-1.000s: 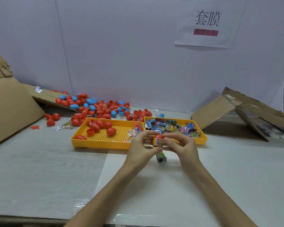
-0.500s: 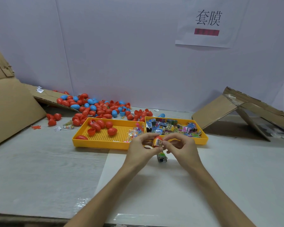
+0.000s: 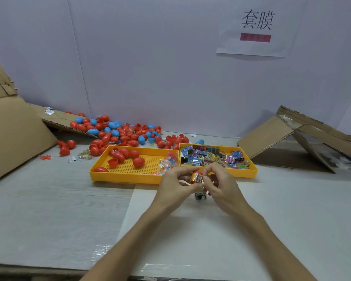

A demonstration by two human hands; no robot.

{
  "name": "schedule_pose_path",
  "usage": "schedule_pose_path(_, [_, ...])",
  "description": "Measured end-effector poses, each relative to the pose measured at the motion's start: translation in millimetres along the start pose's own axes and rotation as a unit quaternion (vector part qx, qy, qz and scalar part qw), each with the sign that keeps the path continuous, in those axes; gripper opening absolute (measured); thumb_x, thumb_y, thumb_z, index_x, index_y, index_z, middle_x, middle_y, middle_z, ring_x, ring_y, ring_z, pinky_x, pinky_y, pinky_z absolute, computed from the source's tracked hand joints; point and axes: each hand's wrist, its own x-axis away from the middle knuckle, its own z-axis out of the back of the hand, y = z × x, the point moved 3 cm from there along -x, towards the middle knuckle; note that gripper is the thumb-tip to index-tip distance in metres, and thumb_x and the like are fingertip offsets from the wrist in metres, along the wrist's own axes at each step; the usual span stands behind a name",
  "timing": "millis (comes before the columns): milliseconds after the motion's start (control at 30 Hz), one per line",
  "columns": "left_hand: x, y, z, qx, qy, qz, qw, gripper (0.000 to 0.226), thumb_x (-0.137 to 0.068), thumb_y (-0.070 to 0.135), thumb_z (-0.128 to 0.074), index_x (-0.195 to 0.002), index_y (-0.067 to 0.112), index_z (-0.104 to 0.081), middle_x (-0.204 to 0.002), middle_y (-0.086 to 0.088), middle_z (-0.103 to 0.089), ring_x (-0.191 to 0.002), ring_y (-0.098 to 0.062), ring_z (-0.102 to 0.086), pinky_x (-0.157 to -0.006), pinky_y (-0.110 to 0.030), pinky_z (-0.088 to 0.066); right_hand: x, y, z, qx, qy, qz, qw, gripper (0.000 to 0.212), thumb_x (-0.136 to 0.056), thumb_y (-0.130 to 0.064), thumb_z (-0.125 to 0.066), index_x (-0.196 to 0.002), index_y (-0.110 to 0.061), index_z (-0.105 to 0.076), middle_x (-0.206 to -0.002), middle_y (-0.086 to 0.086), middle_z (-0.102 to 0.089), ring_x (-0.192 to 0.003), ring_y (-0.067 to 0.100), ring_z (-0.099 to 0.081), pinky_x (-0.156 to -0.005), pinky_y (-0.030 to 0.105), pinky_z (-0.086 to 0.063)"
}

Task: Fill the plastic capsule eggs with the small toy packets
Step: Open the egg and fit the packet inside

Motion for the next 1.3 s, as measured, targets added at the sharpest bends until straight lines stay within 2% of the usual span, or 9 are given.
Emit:
schedule_pose_path(167, [0,3,1,0.01,-0.016,0.013,1.0,0.044,-0.078,0.012,-0.085,-0.12,0.02,-0.074,-0.091,0.018,-0.068,-0.076,0.008,-0.06,-0.069,-0.015,-0.052,0,-4,-2,0.064,-0.005,0.036,0.997,0.017,-0.09,-0.013,-0.05,-0.08,-0.026,-0.044,-0.083,-0.004,-0.048,-0.073,0.005,-0.049,-0.058,0.015,-0.04])
schedule_pose_path(233, [-1,3,2,0.013,-0.021,0.024,0.999,0.044,-0.079,0.012,-0.085,-0.119,0.023,-0.074,-0.097,0.015,-0.07,-0.08,0.006,-0.06,-0.073,-0.017,-0.054,-1,-3,-3,0.074,-0.006,0.042,0.996,0.015,-0.089,-0.009,-0.05,-0.08,-0.02,-0.045,-0.081,-0.005,-0.046,-0.072,0.004,-0.044,-0.06,0.014,-0.036])
schedule_pose_path(333, [-1,3,2,0.021,-0.029,0.031,0.999,0.043,-0.079,0.009,-0.083,-0.117,0.026,-0.074,-0.101,0.011,-0.072,-0.082,0.004,-0.063,-0.073,-0.017,-0.055,-1,0,-3,0.08,-0.005,0.044,0.996,0.021,-0.09,0.002,-0.054,-0.08,-0.014,-0.044,-0.08,-0.005,-0.044,-0.07,0.004,-0.042,-0.059,0.014,-0.034])
schedule_pose_path(500, [-1,5,1,0.035,-0.041,0.037,0.998,0.043,-0.079,0.002,-0.081,-0.113,0.027,-0.075,-0.096,0.015,-0.073,-0.078,0.005,-0.064,-0.069,-0.015,-0.053,-2,-3,-1,0.069,0.008,0.045,0.997,0.012,-0.085,-0.013,-0.046,-0.078,-0.021,-0.041,-0.078,-0.005,-0.043,-0.068,0.004,-0.042,-0.058,0.016,-0.034])
schedule_pose_path(633, [-1,4,0,0.035,-0.058,0.049,0.997,0.048,-0.077,-0.002,-0.08,-0.11,0.032,-0.075,-0.101,0.012,-0.073,-0.084,0.004,-0.064,-0.069,-0.015,-0.053,-2,8,13,0.049,0.053,0.008,0.997,0.018,-0.094,-0.013,-0.048,-0.081,-0.025,-0.044,-0.079,0.001,-0.05,-0.067,0.025,-0.054,-0.058,0.033,-0.042])
schedule_pose_path(800, [-1,5,2,0.027,-0.017,0.036,0.999,0.044,-0.078,0.005,-0.082,-0.113,0.03,-0.073,-0.098,0.018,-0.07,-0.085,0.008,-0.065,-0.067,-0.011,-0.051,2,3,16,0.01,0.102,0.032,0.994,0.022,-0.095,-0.005,-0.066,-0.088,-0.025,-0.061,-0.089,-0.004,-0.065,-0.056,0.014,-0.064,-0.053,0.021,-0.048])
schedule_pose_path(900, [0,6,3,-0.02,0.013,-0.001,1.0,0.043,-0.078,0.005,-0.082,-0.115,0.025,-0.071,-0.104,0.015,-0.066,-0.087,0.003,-0.067,-0.068,-0.016,-0.054,2,-2,8,-0.087,0.084,0.025,0.992,0.008,-0.092,-0.021,-0.071,-0.099,-0.024,-0.07,-0.097,-0.007,-0.073,-0.063,0.014,-0.071,-0.059,0.02,-0.053])
schedule_pose_path(1033, [0,5,0,-0.018,0.001,-0.01,1.0,0.042,-0.079,0.004,-0.081,-0.115,0.02,-0.068,-0.107,0.009,-0.066,-0.088,-0.003,-0.07,-0.071,-0.023,-0.059,1,-4,2,-0.176,0.017,-0.043,0.983,0.029,-0.084,-0.033,-0.074,-0.113,-0.028,-0.072,-0.109,-0.01,-0.074,-0.085,0.019,-0.075,-0.063,0.031,-0.06])
schedule_pose_path(1300, [2,5,-2,0.005,-0.036,-0.004,0.999,0.043,-0.074,0.004,-0.086,-0.105,0.028,-0.068,-0.101,0.002,-0.074,-0.085,-0.012,-0.075,-0.075,-0.03,-0.062,1,-1,8,-0.266,0.011,-0.075,0.961,0.008,-0.077,-0.021,-0.079,-0.085,-0.023,-0.078,-0.092,0.01,-0.075,-0.083,0.025,-0.075,-0.064,0.029,-0.059])
